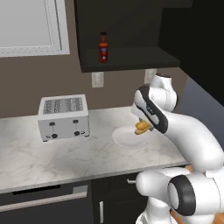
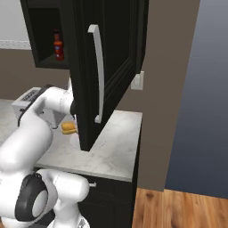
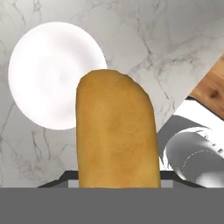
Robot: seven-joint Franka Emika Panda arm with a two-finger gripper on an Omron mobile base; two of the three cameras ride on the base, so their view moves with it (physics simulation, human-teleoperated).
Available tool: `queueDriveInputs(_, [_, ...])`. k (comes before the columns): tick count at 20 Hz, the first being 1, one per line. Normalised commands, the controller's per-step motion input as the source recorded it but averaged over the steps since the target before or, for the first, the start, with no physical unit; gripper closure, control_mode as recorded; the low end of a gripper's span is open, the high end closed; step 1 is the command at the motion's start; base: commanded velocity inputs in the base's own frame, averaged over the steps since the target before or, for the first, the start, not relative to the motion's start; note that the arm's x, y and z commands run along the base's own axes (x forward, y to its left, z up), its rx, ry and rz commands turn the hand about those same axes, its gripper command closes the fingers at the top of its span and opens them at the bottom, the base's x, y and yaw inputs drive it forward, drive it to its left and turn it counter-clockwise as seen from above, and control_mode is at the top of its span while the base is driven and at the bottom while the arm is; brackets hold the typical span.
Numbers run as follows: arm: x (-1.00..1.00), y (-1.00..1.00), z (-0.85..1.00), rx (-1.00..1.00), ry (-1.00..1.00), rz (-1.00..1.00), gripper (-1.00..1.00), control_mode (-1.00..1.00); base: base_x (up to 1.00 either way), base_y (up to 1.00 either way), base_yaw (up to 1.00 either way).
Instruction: Move the hot dog bun to the plate on the dining table and place the condiment next to that plate. Then navigate to the fridge and take the sausage and place it on the plate as well.
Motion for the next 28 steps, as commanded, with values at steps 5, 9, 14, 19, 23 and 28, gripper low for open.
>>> queueDriveInputs(5, [-0.53,-0.01,0.58,0.0,0.02,0.0,1.0,-1.0,0.0,0.0,0.0])
queueDriveInputs(9, [-0.58,-0.07,0.63,0.0,0.0,0.0,1.0,-1.0,0.0,0.0,0.0])
queueDriveInputs(14, [-0.59,-0.1,0.53,0.01,0.0,0.0,1.0,-1.0,0.0,0.0,0.0])
queueDriveInputs(19, [-0.3,0.02,0.25,0.0,0.0,0.0,1.0,1.0,-0.24,0.08,0.04])
queueDriveInputs(23, [0.0,0.0,0.0,0.0,0.0,0.0,1.0,1.0,-0.52,0.39,0.42])
queueDriveInputs(28, [0.0,0.0,0.0,0.0,0.0,0.0,1.0,1.0,-0.25,0.53,0.62])
